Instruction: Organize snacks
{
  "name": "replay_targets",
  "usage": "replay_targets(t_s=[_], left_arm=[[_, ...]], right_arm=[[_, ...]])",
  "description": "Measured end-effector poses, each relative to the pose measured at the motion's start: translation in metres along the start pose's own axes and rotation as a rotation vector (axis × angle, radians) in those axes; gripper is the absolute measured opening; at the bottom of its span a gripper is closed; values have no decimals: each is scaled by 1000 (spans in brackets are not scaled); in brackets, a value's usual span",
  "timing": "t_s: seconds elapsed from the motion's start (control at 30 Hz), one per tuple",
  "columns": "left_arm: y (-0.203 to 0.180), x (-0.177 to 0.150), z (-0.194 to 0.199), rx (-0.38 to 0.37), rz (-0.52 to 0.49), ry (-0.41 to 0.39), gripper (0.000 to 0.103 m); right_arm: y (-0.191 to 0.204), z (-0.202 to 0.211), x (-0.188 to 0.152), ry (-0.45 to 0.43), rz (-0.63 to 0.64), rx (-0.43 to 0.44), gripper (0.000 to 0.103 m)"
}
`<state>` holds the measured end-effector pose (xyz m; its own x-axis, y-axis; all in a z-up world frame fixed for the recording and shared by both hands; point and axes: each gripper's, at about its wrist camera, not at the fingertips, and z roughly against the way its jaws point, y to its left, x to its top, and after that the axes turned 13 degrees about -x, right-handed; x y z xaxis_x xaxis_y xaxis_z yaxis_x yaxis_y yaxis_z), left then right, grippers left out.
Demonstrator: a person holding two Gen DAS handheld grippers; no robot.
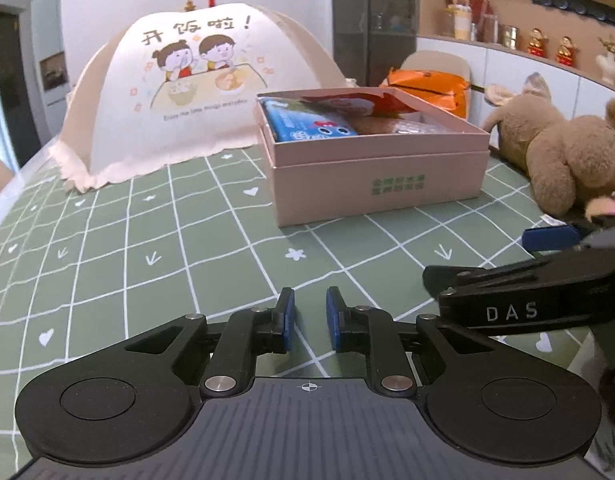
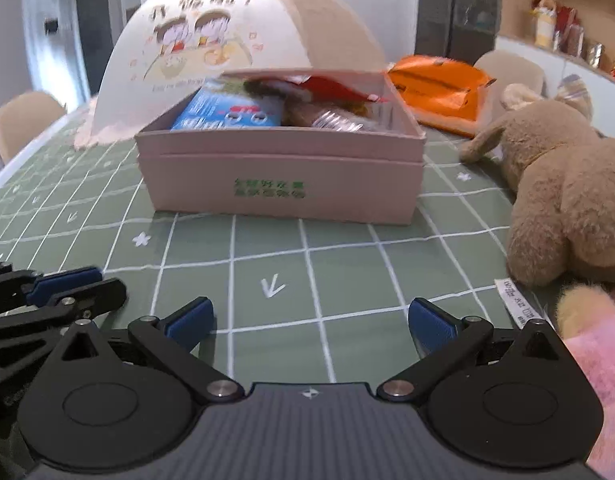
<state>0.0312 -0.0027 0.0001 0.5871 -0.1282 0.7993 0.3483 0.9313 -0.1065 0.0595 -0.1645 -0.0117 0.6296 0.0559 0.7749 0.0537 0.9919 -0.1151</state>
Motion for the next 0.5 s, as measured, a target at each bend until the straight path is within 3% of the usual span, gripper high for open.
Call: replay_targets(t_s=[0.5], left_arm=[[6,0,-1,-30,41,-18,20]], right_arm=[[1,0,2,1,1,-5,103]])
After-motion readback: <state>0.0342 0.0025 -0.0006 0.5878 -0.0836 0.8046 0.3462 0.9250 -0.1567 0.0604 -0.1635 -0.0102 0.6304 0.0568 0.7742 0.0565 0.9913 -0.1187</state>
